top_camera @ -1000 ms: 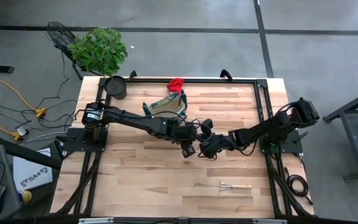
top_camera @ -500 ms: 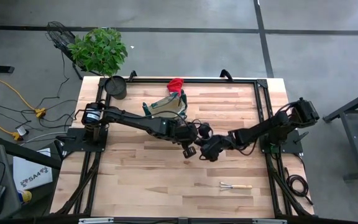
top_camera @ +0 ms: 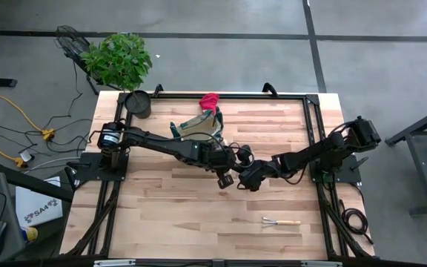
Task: Pick & Place Garden tools in Gardening bag
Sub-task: Put the trowel into the gardening bag
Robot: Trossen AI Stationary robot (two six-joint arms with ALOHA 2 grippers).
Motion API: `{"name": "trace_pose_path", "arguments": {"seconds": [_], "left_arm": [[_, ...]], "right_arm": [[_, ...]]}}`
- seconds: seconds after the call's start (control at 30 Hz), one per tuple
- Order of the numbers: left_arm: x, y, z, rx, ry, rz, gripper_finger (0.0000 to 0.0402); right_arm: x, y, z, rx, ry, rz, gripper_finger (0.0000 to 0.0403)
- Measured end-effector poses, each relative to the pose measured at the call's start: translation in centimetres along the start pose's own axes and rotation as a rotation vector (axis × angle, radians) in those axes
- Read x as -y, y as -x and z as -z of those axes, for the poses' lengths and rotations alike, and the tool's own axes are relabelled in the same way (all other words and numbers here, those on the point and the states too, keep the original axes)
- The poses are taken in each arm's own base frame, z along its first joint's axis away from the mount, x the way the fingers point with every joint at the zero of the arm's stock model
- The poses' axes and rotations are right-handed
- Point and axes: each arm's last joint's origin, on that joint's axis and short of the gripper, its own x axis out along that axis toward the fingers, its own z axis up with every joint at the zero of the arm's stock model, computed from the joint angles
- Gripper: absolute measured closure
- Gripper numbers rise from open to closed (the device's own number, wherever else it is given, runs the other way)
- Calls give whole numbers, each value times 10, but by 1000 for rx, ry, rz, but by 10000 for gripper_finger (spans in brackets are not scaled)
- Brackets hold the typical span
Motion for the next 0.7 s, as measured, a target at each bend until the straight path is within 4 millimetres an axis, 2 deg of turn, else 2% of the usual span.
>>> {"name": "trace_pose_path", "arguments": {"seconds": [0.2,0.37,0.53,0.7], "left_arm": [[-1,0,2,-17,-12,-7,398],[-3,1,5,-49,-24,-44,398],[-7,2,11,-105,-60,-92,398],[-12,25,16,-106,-75,-150,398]], "right_arm": [[-1,-2,7,20,28,-117,387],[5,-6,18,9,99,-185,312],[11,-8,22,29,309,-167,227],[14,-10,26,65,418,-203,196]]}}
